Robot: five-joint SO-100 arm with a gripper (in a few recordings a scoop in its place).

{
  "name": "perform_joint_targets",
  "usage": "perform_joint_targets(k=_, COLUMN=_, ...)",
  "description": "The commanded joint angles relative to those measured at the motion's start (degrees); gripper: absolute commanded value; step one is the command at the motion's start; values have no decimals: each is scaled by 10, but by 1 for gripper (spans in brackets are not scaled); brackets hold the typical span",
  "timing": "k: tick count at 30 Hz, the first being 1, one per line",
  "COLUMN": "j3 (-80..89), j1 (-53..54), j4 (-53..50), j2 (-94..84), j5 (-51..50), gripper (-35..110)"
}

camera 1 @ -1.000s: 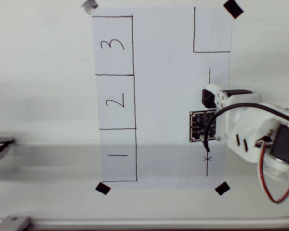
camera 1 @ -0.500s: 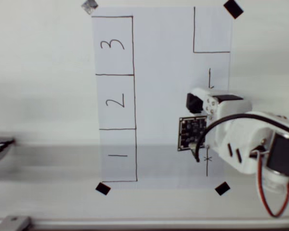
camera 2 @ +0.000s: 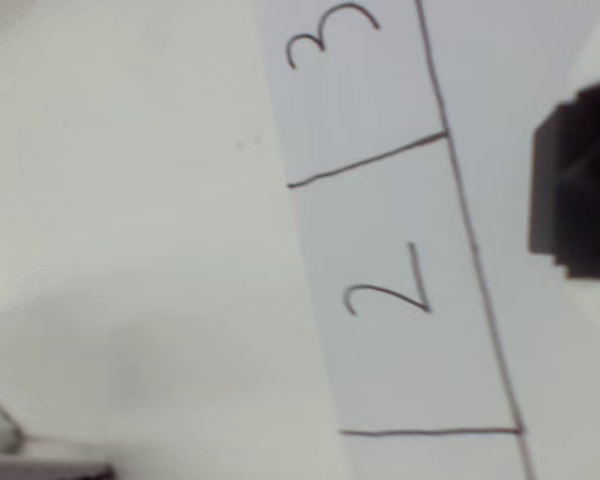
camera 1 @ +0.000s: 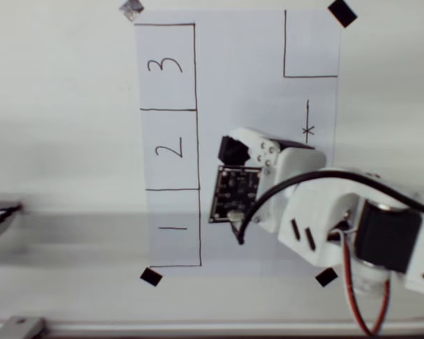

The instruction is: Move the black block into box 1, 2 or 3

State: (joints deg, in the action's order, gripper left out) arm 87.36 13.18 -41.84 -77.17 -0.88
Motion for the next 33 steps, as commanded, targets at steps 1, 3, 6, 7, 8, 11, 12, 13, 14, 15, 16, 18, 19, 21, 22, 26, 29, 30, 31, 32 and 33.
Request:
perform_joint_targets(k=1, j3=-100, j1=28, j4=2, j2=9, j5=-32, gripper=0)
perform_joint_targets(k=3, j3=-128, j1=40, j4=8, j2=28, j5=-36, gripper=0)
perform_joint_targets(k=6, j3=-170, j1=61, j4=20, j2=62, j5=-35, gripper=0)
perform_joint_targets(k=7, j3=-180, j1=65, j4=23, j2=70, j5=-33, gripper=0)
perform_joint_targets(k=8, j3=-191, j1=69, j4=24, j2=79, j5=-29, gripper=0)
perform_joint_targets(k=11, j3=-229, j1=81, j4=25, j2=108, j5=-27, gripper=0)
perform_joint_targets(k=12, j3=-242, j1=83, j4=28, j2=120, j5=-30, gripper=0)
perform_joint_targets(k=13, j3=-258, j1=87, j4=33, j2=135, j5=-36, gripper=0)
perform_joint_targets(k=14, j3=-273, j1=90, j4=35, j2=148, j5=-40, gripper=0)
perform_joint_targets(k=15, j3=-294, j1=91, j4=37, j2=166, j5=-45, gripper=0)
perform_joint_targets(k=16, j3=-312, j1=93, j4=38, j2=180, j5=-47, gripper=0)
perform_joint_targets(k=18, j3=-333, j1=96, j4=42, j2=200, j5=-48, gripper=0)
perform_joint_targets(k=19, j3=-340, j1=97, j4=45, j2=209, j5=-47, gripper=0)
perform_joint_targets(k=21, j3=-359, j1=97, j4=48, j2=229, j5=-47, gripper=0)
perform_joint_targets(k=22, j3=-371, j1=96, j4=49, j2=239, j5=-49, gripper=0)
perform_joint_targets(k=26, j3=-418, j1=94, j4=49, j2=279, j5=-49, gripper=0)
perform_joint_targets(k=29, j3=-440, j1=92, j4=49, j2=301, j5=-43, gripper=0)
perform_joint_targets(k=30, j3=-445, j1=92, j4=49, j2=308, j5=-40, gripper=0)
perform_joint_targets(k=31, j3=-446, j1=92, j4=49, j2=312, j5=-38, gripper=0)
perform_joint_targets(k=32, j3=-447, j1=92, j4=49, j2=316, j5=-34, gripper=0)
perform_joint_targets(k=33, j3=-448, j1=92, j4=49, j2=322, j5=-30, gripper=0)
